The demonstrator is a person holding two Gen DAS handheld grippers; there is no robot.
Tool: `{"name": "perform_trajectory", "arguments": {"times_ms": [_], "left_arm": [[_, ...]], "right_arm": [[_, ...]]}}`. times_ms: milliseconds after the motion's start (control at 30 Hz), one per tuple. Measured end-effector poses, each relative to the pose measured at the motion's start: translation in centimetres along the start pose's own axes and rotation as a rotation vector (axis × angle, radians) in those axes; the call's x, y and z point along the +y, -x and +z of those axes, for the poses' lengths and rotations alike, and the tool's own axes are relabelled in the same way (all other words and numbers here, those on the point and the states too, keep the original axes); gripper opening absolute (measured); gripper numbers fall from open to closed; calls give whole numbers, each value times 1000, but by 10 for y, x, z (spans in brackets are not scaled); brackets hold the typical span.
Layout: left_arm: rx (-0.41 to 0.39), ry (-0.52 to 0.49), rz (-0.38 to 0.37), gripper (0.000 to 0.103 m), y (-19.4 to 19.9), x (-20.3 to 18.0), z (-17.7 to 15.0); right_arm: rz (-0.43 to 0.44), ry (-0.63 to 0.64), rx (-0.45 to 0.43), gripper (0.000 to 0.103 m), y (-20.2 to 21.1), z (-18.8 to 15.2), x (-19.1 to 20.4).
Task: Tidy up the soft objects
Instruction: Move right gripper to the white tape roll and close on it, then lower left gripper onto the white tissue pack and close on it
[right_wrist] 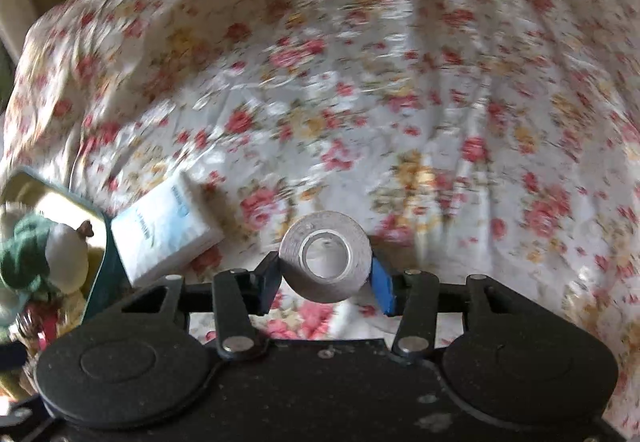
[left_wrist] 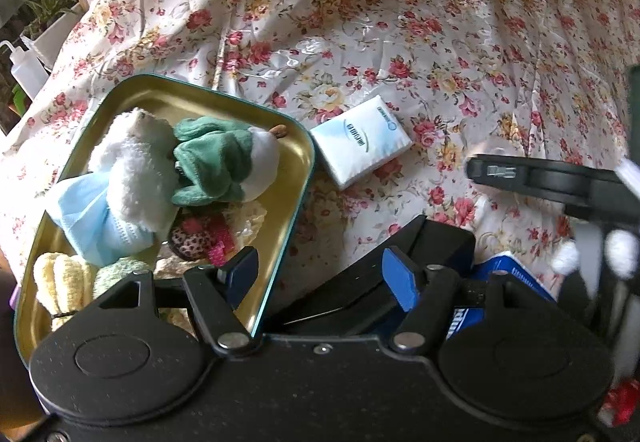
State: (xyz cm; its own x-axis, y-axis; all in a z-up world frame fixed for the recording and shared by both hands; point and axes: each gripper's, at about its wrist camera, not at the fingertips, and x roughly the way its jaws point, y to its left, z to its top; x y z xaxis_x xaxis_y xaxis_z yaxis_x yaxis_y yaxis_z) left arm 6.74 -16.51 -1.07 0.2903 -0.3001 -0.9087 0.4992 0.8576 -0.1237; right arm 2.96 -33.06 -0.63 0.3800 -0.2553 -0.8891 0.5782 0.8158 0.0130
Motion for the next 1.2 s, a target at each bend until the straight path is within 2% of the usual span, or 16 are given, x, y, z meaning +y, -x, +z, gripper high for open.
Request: {"name": "perform_trajectory", "arguments": {"times_ms": [200,300,433,767,1200], "left_arm": [[-13,76,-48,64,-8,-8,12],[-34,115,-58,65,-12,-14,19],[-53,156,-51,66,-22,-22,28],[7,266,-34,70,-56,-31,34],[10,338,44,71,-89,-48,42]], "right_arm": [[23,-153,-33,47,25,-2,-44],[6,-202,-56,47,33,-4,-60],[-36,-197,-85,47,36,-6,-67],[12,-200,-87,47,30,-6,-73],[23,-232,-73,47,20,-7,-86]]}}
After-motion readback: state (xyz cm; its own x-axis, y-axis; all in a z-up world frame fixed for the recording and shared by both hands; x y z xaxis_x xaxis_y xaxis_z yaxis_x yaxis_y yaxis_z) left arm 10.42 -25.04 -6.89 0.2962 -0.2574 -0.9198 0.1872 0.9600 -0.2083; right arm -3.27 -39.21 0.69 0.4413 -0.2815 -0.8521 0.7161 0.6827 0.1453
